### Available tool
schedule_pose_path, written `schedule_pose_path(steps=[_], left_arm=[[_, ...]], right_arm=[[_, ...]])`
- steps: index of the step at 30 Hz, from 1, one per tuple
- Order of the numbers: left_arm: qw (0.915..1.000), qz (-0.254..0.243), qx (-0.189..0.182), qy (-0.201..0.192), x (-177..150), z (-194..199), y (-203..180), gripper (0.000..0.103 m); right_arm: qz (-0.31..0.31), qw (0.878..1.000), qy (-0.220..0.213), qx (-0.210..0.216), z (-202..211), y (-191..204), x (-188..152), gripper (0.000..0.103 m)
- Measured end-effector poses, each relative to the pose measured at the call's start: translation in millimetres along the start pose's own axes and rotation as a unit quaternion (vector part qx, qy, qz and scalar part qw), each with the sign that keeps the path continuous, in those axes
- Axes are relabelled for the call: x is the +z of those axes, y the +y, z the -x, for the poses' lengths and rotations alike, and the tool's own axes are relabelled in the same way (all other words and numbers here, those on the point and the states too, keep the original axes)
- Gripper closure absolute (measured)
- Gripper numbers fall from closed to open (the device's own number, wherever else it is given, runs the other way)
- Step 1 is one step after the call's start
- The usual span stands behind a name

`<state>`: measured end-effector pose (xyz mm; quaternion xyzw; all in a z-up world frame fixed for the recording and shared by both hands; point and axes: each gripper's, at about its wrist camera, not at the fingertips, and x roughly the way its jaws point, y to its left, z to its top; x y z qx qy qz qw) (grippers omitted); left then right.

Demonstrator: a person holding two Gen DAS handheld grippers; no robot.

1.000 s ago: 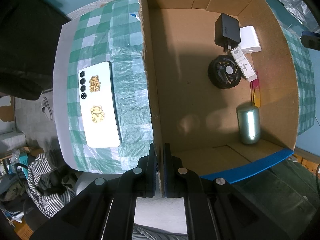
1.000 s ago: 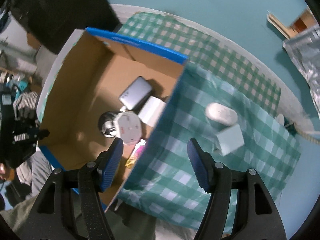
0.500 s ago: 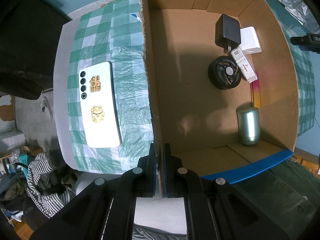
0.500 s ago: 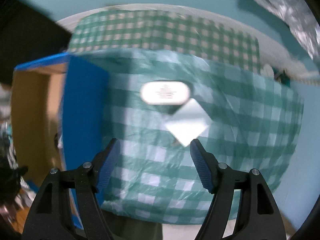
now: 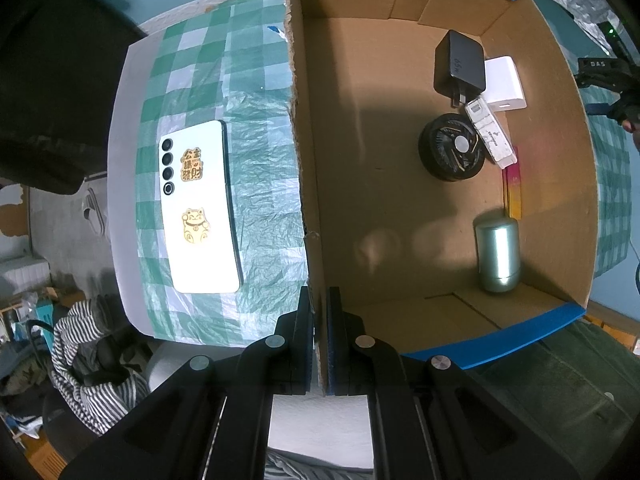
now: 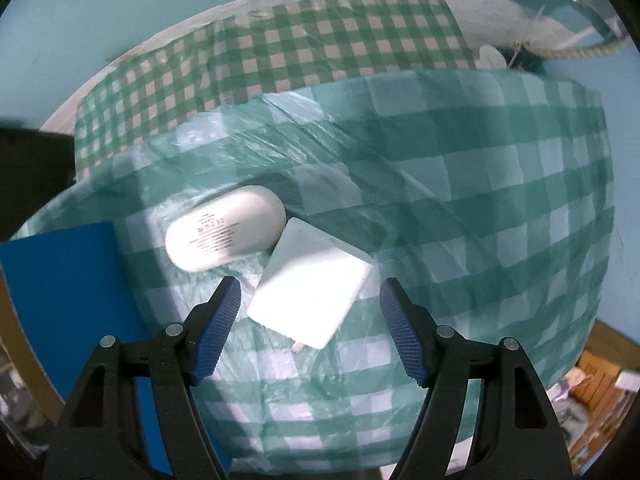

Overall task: Organize rigid objects
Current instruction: 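Move the right gripper down to the white square charger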

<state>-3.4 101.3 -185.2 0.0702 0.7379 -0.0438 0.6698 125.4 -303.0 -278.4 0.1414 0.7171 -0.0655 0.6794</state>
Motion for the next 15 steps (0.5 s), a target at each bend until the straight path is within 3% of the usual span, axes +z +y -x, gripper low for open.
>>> schedule_pose_path(steps=[4,7,15], left_arm=[[1.0000,0.002,0.000,0.001,-0.6,-0.6,0.3,0.099],[1.0000,0.002,0.000,0.002,-1.1,-0.9,0.8,0.099],[1.0000,0.001,0.000,0.002,-1.5,-1.6,1.7,0.099]], right_arm=[[-0.002,1.000,-0.003,-0.003,-6.9,0.6,-0.6,0.032],[0.005,1.000,0.000,0.003,-9.3,2.0,-1.7,0.041],[0.087,0.996,0.003,-0.004,-9.7,9.0,-11.1,0.049]])
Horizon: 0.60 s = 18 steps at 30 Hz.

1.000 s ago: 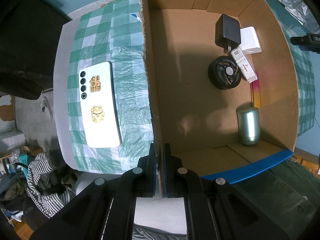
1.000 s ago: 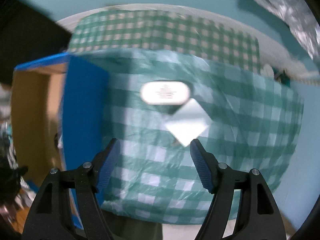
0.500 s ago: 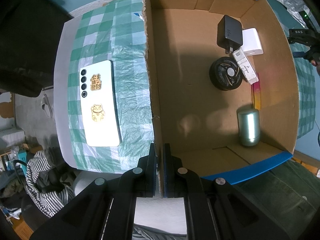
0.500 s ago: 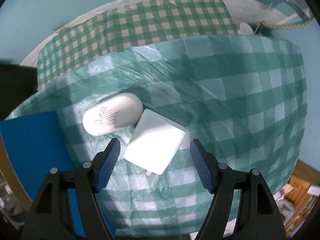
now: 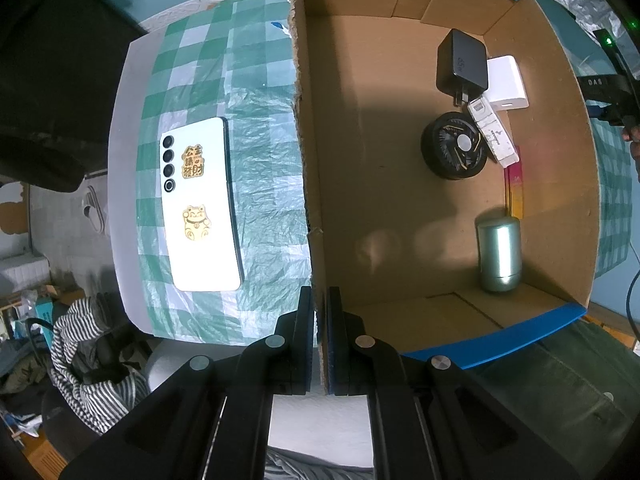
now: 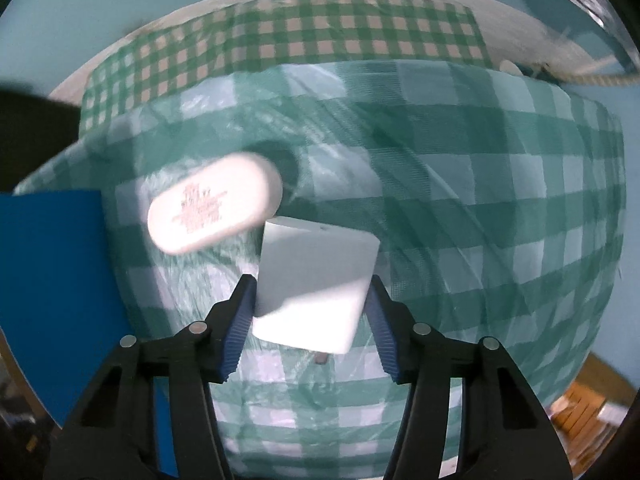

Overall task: Organize rigid objects
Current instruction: 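Move the right gripper down to the white square charger, then close the right gripper on the white square charger and lift it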

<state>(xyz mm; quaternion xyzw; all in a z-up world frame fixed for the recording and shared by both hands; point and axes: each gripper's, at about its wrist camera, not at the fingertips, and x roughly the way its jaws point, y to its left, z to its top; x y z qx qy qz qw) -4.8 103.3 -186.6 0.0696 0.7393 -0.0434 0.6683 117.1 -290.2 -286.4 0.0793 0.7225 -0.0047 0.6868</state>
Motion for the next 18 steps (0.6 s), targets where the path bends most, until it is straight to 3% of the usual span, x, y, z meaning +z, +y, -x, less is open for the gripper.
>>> schedule_pose_path(steps=[8,13,18], left_arm=[[1.0000,0.001,-0.002,-0.001,1.3,0.9,-0.7,0.099],[1.0000,0.001,-0.002,0.000,1.2,0.9,-1.0,0.099],[1.0000,0.001,0.000,0.000,1.2,0.9,-2.1,0.099]], right_arm=[[0.101,0.995,0.009,-0.013,-1.8,6.6,-15.4,0.050],[0.094,0.996,0.001,-0.011,-5.8,3.9,-13.5,0.050],[0.104,0.994,-0.015,-0.037,-10.3,12.8,-17.2,0.048]])
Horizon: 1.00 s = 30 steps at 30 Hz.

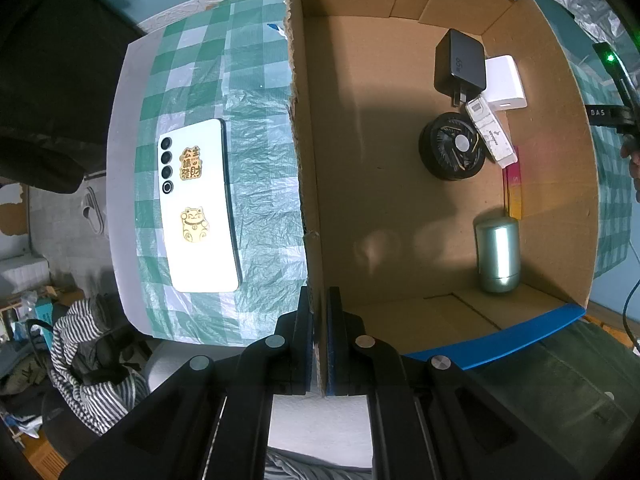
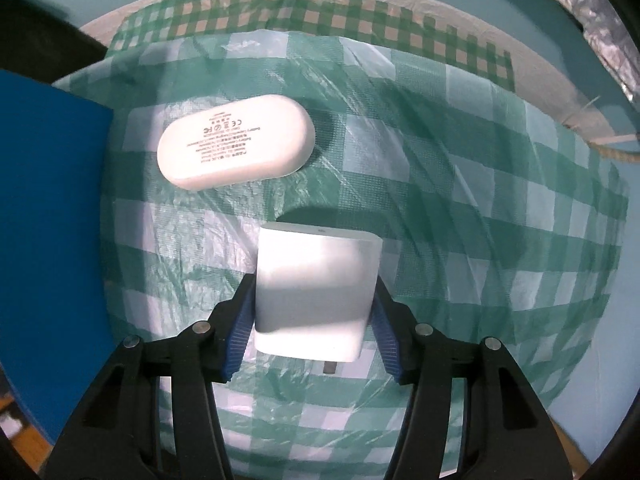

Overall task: Organize rigid objects
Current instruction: 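Close the right gripper on the white square charger and lift it, then carry the square charger with the right gripper over the box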

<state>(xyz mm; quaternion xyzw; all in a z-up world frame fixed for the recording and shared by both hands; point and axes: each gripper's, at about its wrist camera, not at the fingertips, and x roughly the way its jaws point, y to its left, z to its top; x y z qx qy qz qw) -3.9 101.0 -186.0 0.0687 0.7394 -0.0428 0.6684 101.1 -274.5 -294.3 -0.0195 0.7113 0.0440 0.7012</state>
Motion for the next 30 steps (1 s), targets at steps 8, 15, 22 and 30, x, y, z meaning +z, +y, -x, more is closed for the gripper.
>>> schedule_pose_path(steps=[8,15,22,30], left_arm=[[1.0000,0.001,-0.001,0.001,-2.0,-0.2,-0.4,0.099],[1.0000,-0.002,0.000,-0.001,-2.6,0.4,-0.7,0.099],[1.0000,-0.004,0.001,-0.002,-2.5,0.9,-0.3,0.099],[1.0000,-0.005,0.001,-0.003,-1.3,0.5,-0.2,0.099]], right_arm=[[0.018,1.000,0.000,0.002,4.5,2.4,-7.3,0.051],[0.046,0.999,-0.015,0.016,27.7,14.1,-15.0,0.051],[0.077,0.996,-0.027,0.029,61.6,34.5,-22.5,0.051],[0.107,0.992,-0.038,0.048,93.2,63.8,-26.4,0.051]])
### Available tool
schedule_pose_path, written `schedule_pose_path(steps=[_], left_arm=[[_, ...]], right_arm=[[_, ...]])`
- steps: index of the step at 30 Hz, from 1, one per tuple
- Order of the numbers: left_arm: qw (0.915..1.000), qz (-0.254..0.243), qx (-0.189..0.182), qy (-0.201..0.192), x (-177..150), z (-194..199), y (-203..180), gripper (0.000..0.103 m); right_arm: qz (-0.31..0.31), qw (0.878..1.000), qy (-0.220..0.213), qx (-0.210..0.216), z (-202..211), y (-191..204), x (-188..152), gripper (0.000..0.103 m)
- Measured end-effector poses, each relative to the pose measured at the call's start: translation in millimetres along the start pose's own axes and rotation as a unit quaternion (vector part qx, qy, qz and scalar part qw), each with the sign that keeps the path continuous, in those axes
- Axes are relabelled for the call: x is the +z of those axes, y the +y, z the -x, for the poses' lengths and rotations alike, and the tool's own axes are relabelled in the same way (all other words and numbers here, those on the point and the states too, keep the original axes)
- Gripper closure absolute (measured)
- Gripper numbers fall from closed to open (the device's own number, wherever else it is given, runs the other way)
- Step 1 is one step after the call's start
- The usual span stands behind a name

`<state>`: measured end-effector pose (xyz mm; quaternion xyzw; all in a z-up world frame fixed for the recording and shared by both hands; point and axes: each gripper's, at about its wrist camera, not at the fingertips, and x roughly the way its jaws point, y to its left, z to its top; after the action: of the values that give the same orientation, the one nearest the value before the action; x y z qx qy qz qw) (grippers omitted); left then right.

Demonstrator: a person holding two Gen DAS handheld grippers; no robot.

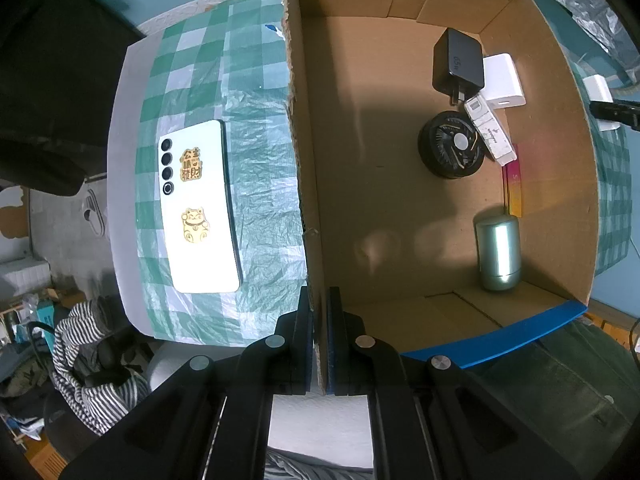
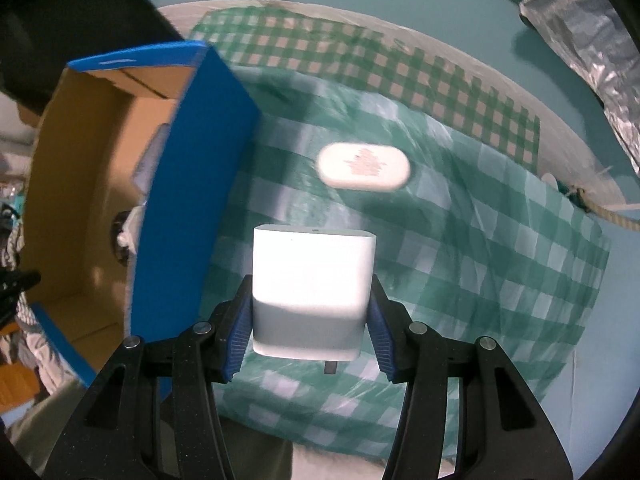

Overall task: Organize rigid objects
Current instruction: 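Carry the square charger with the right gripper over the box, then lower the square charger into the box and open the right gripper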

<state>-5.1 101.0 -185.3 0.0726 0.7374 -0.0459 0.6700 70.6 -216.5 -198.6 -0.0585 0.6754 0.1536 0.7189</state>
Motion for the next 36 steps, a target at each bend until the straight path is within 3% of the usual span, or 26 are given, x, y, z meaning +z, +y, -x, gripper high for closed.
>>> schedule_pose_path(steps=[16,27,36], left_arm=[[1.0000,-0.005,0.001,-0.001,0.6,0.6,-0.3,0.099],[1.0000,-0.006,-0.001,-0.003,0.1,1.5,0.6,0.099],[1.0000,-0.006,-0.002,-0.003,-1.1,1.8,0.2,0.099]], right_arm=[[0.099,0.994,-0.028,0.025,39.5,82.2,11.4,0.051],[0.160,0.987,-0.008,0.026,18.8,136.9,13.5,0.051],[0.199,0.980,0.014,0.016,-4.2,154.9,9.0,0.051]])
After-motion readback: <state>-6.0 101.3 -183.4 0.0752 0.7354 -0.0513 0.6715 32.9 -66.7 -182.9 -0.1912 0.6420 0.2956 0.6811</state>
